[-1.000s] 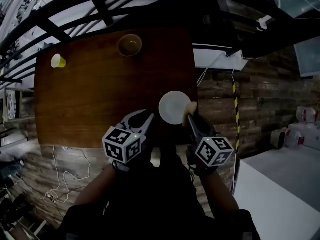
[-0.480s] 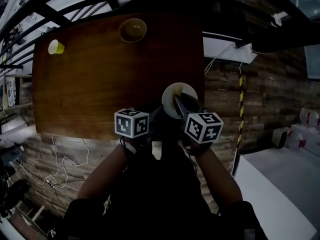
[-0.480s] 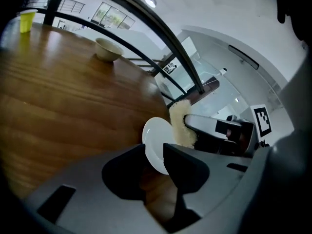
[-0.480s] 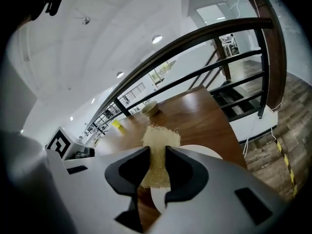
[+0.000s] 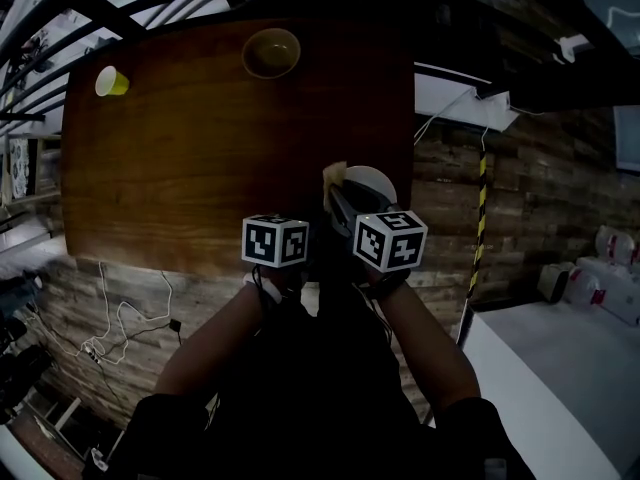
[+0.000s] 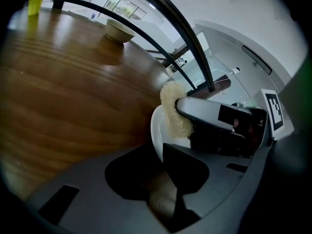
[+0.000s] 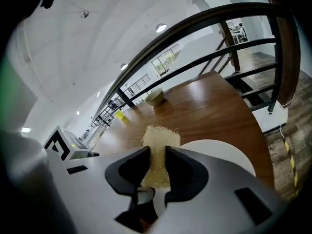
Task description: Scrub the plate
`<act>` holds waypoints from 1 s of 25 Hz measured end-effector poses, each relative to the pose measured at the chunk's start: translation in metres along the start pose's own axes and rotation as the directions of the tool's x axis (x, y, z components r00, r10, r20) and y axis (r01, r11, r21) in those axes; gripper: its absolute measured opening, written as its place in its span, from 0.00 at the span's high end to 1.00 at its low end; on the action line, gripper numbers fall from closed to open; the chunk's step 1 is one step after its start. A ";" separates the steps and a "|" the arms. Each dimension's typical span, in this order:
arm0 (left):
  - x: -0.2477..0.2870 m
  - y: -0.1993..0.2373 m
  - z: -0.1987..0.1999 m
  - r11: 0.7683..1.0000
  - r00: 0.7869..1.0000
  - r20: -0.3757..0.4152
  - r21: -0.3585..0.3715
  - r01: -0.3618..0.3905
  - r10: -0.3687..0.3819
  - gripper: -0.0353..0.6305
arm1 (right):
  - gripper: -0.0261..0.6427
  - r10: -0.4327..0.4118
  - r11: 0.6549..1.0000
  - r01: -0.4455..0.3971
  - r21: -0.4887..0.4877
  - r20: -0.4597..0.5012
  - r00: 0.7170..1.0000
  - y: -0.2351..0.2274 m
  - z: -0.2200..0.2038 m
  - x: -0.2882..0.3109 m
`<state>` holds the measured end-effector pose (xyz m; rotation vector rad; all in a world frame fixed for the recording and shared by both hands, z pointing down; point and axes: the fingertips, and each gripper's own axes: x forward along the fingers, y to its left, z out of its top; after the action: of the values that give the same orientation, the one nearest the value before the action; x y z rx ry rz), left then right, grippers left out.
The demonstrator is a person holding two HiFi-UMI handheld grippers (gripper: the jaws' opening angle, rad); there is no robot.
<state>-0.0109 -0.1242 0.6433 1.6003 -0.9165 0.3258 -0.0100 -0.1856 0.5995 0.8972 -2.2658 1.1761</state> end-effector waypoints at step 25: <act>0.005 -0.002 0.007 0.996 0.998 0.040 -0.077 -0.048 0.051 0.84 | 0.80 -0.177 0.979 0.166 0.114 0.087 0.980 -0.088 0.001 -0.072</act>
<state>-0.0083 -0.1331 0.6437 1.5218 -0.9912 0.2897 0.1031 -0.1995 0.6027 1.1897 -2.1654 1.2075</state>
